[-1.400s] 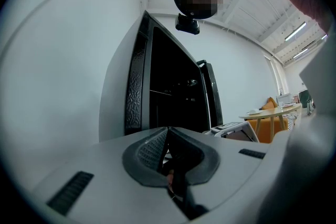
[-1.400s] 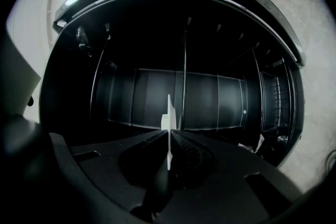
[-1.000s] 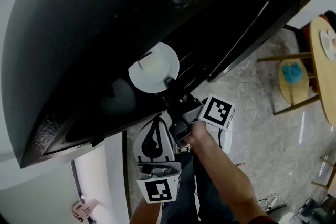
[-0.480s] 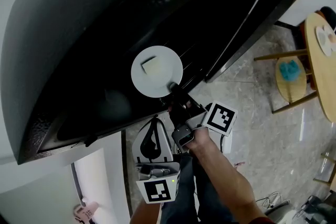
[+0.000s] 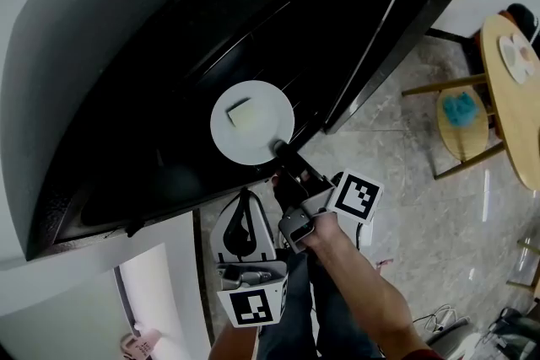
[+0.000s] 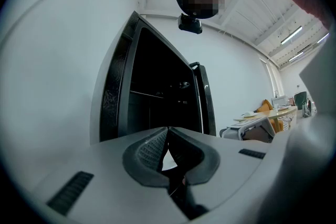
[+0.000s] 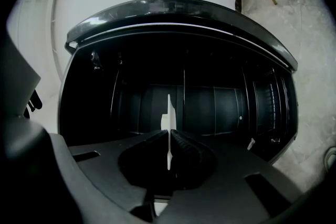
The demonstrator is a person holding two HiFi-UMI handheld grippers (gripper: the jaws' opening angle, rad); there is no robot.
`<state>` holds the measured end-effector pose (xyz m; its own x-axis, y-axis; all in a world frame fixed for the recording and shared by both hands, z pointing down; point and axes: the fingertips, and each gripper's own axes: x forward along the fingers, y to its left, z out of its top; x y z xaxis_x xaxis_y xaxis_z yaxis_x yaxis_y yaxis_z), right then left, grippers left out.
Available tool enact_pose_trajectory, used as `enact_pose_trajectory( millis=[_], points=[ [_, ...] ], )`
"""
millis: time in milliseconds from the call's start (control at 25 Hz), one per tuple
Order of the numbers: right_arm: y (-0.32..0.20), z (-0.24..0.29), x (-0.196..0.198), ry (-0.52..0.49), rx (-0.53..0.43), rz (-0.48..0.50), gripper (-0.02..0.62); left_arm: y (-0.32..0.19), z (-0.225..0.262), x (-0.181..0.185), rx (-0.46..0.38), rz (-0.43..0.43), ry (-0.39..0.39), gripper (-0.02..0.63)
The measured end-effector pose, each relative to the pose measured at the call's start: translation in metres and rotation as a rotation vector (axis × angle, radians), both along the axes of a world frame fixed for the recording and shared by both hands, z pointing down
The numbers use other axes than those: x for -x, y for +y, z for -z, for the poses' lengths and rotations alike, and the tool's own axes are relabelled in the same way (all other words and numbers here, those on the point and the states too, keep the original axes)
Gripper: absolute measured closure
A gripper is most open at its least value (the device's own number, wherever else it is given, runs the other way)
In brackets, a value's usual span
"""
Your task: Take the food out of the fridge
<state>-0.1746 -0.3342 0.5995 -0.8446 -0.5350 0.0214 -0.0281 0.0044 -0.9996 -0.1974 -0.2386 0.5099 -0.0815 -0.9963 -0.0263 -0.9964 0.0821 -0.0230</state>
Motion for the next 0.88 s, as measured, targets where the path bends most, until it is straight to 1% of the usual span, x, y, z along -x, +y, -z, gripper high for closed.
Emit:
enact_pose_trajectory(
  millis=[400, 680, 880],
  points=[
    [-0.003, 0.009, -0.028, -0.012, 0.001, -0.029, 0.563, -0.005, 0.001, -0.011, 0.002, -0.019, 0.006, 0.592],
    [-0.006, 0.009, -0.049, 0.011, -0.007, -0.049, 0.563, -0.009, 0.001, -0.015, 0.003, -0.025, 0.012, 0.592],
    [-0.007, 0.012, -0.058, 0.002, -0.009, -0.064, 0.563, -0.011, 0.001, -0.018, 0.002, -0.039, 0.01, 0.592]
  ],
)
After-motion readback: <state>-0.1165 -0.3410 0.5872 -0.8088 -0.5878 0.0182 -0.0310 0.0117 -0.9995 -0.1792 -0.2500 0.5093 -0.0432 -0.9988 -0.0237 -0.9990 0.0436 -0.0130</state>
